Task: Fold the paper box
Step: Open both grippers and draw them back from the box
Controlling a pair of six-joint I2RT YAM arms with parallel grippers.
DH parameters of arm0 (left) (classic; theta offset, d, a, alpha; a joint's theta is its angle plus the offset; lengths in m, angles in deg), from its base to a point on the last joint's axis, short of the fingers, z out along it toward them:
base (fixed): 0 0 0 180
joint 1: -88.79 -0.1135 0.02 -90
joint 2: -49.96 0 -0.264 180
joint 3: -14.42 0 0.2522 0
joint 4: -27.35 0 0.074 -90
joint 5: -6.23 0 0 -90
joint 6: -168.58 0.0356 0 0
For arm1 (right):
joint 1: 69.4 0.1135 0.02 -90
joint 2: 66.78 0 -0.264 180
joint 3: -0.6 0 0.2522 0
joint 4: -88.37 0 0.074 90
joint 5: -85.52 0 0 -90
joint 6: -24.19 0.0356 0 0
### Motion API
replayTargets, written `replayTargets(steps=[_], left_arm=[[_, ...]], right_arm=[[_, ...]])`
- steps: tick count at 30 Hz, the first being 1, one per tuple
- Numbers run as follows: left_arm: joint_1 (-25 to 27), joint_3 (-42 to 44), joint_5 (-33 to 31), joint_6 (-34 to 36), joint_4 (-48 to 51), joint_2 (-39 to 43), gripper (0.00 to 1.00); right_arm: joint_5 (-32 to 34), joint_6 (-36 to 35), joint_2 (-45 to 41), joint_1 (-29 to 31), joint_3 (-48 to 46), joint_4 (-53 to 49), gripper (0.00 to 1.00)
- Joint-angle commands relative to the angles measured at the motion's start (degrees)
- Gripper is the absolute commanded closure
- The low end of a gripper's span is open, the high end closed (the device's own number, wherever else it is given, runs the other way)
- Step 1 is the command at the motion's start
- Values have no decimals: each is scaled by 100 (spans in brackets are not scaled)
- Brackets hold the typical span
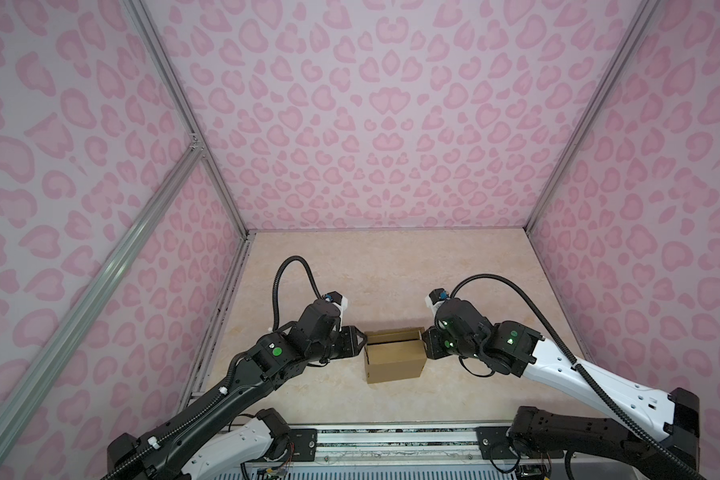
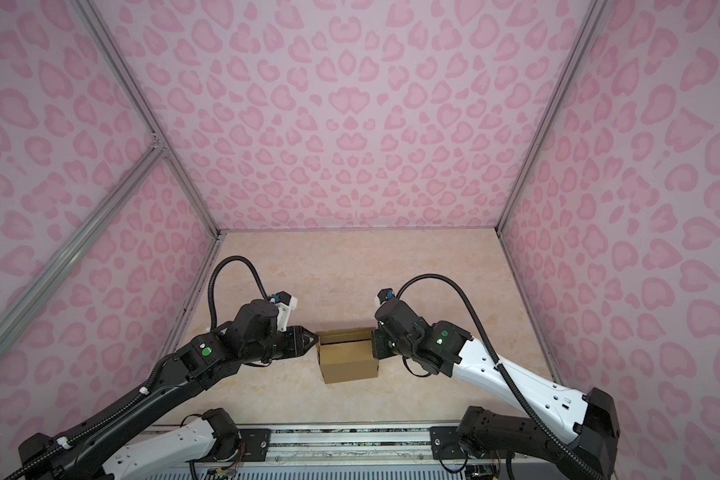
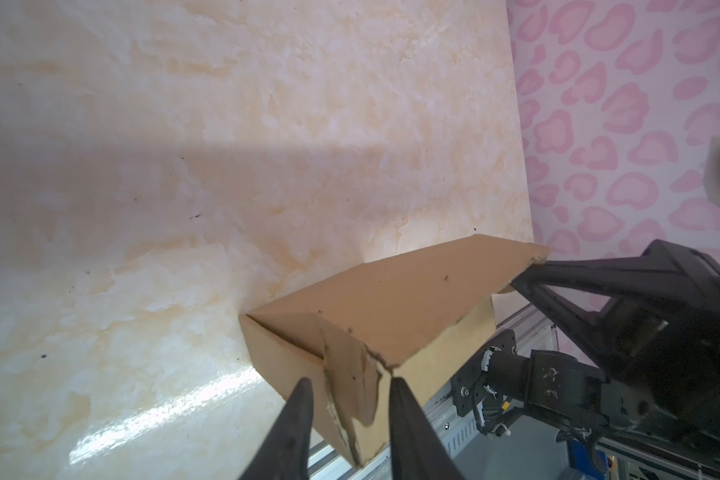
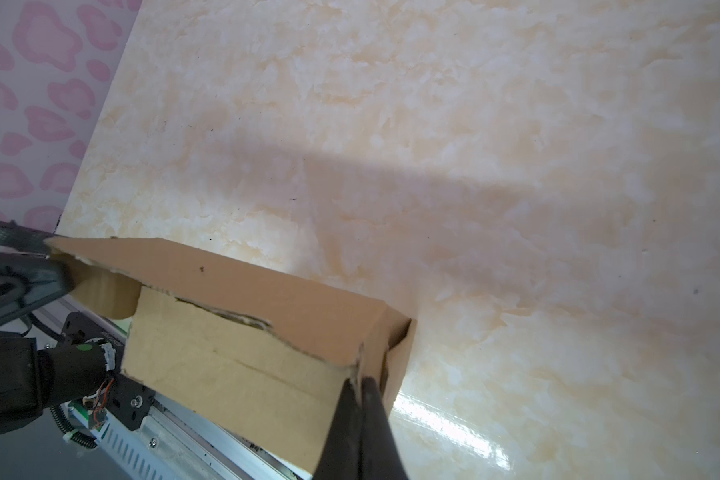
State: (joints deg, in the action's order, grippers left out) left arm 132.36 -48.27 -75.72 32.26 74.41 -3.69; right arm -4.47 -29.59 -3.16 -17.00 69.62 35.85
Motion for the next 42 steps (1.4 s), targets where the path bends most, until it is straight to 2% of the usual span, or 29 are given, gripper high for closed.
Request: replayTargets(steps=[1, 10, 20, 36, 42], left_arm=[[-3, -153, -213, 237, 13, 79, 58], [1, -657, -550, 659, 69, -35, 51], [-87, -561, -731, 770, 91, 21, 48], [-372, -450, -665, 1025, -73, -100, 47], [-389, -446, -717, 1010, 60, 88, 47]], right_arm=[[25, 22, -28, 19, -93, -467, 96], [-1, 47, -82, 80, -147, -346, 93], [137, 29, -86, 149, -62, -504, 89], [168, -41, -140, 172, 264, -544, 81], [275, -53, -299, 192, 614, -740, 77]])
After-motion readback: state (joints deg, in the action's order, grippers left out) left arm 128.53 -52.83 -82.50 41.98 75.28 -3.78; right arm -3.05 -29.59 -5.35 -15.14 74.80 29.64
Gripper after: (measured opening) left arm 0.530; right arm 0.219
